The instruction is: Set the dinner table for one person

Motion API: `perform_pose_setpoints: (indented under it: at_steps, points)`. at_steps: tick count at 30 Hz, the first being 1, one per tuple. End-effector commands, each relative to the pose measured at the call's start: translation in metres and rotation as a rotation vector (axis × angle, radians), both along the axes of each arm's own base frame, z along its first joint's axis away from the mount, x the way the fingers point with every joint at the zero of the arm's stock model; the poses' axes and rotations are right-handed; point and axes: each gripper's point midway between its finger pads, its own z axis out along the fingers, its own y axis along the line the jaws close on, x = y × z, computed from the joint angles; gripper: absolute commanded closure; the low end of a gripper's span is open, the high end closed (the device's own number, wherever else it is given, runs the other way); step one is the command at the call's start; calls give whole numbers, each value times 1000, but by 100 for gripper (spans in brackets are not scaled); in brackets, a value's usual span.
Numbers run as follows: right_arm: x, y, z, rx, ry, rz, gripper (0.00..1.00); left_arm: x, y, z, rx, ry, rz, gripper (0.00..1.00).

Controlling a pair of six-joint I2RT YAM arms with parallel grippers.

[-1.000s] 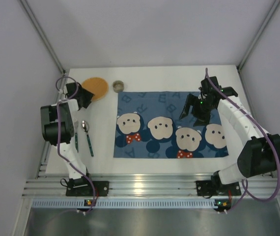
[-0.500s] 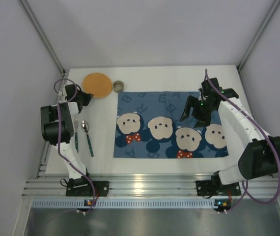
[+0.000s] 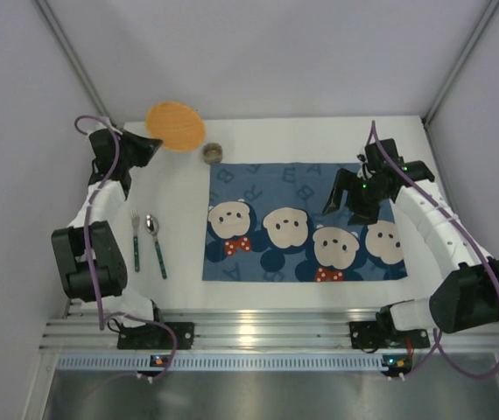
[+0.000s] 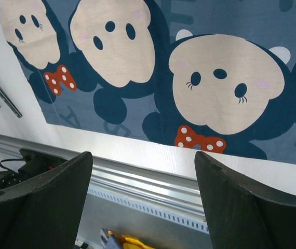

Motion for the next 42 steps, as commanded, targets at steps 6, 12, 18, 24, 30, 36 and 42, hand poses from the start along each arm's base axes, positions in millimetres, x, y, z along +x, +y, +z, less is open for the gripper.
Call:
perform_pose_setpoints:
  at_steps: [6, 12, 18, 24, 30, 36, 42]
  points:
    - [-6, 4, 29, 35, -106, 22, 20, -50, -101, 58, -52, -179, -354, 100]
    - [-17, -4, 35, 35, -150, -15, 20, -85, -230, 20, -107, -112, -682, 100]
    - [-31, -6, 49, 69, -186, -46, 20, -122, -324, -30, -150, -23, -873, 100]
    - [-46, -12, 40, 55, -167, -61, 20, -157, -367, -95, -196, 107, -1028, 100]
    - [-53, -14, 34, 46, -148, -65, 20, -167, -361, -145, -148, 219, -1006, 100]
    - [-54, -16, 26, 28, -126, -56, 20, -170, -345, -162, -67, 257, -961, 99]
    - [-53, -16, 16, 13, -97, -40, 20, -159, -326, -161, 23, 289, -920, 87]
